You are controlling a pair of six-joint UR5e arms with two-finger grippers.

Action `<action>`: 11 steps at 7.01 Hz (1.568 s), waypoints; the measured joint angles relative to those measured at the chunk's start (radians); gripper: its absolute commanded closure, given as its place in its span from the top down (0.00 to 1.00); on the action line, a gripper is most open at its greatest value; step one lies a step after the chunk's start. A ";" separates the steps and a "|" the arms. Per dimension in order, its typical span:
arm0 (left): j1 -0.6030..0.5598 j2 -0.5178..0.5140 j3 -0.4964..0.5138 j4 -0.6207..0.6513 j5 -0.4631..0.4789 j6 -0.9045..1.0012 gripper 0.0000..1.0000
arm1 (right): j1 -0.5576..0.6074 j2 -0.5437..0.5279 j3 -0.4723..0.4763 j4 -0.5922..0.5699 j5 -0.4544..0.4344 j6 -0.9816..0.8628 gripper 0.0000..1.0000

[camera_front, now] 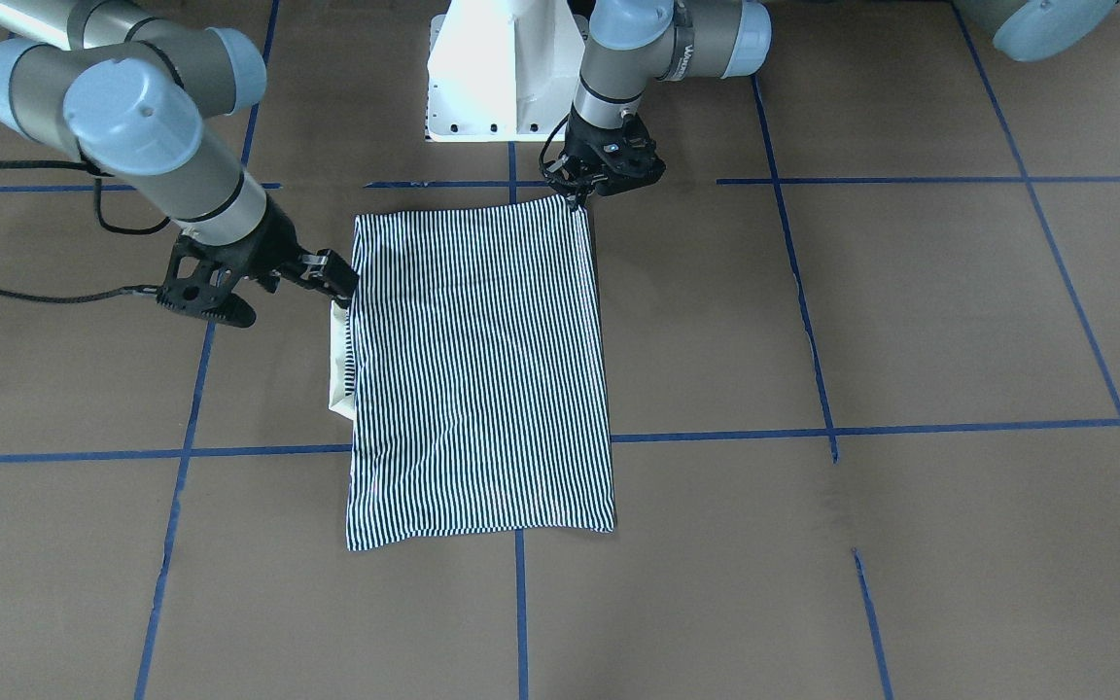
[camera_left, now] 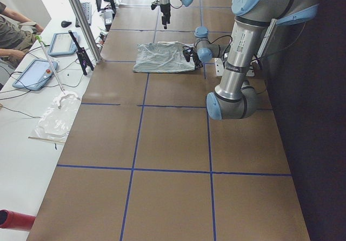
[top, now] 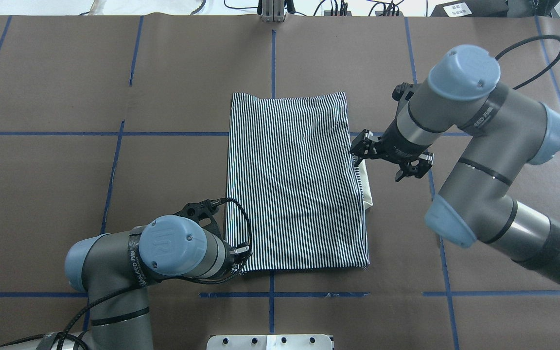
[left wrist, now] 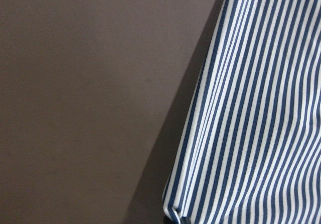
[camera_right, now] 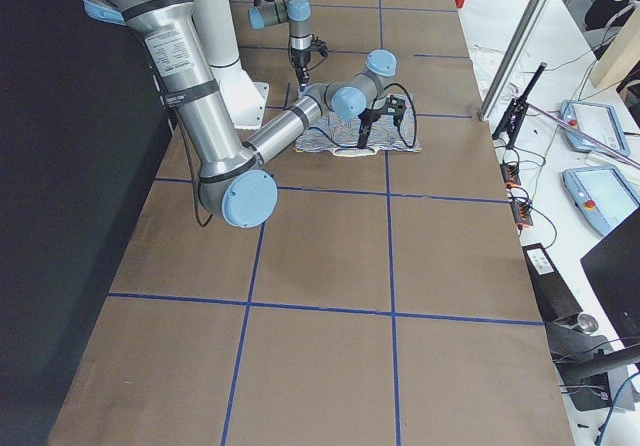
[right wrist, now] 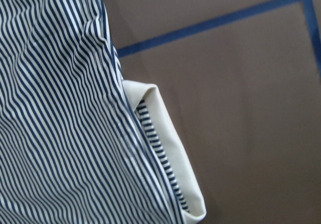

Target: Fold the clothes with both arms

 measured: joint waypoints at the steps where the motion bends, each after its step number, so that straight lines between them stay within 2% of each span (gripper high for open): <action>1: 0.002 -0.001 -0.001 0.001 -0.001 0.000 0.00 | -0.093 0.000 0.030 0.000 -0.095 0.185 1.00; 3: 0.006 -0.004 -0.002 0.001 -0.003 0.000 0.00 | -0.272 0.020 0.042 -0.001 -0.299 0.478 1.00; 4: 0.006 -0.004 0.000 0.000 -0.003 0.001 0.00 | -0.326 0.033 0.028 -0.003 -0.368 0.542 1.00; 5: 0.007 -0.005 0.000 -0.001 -0.003 0.001 0.00 | -0.351 0.052 0.005 -0.007 -0.399 0.581 1.00; 11: 0.008 -0.012 -0.010 0.000 -0.004 0.000 0.00 | -0.378 0.057 -0.038 -0.076 -0.407 0.636 1.00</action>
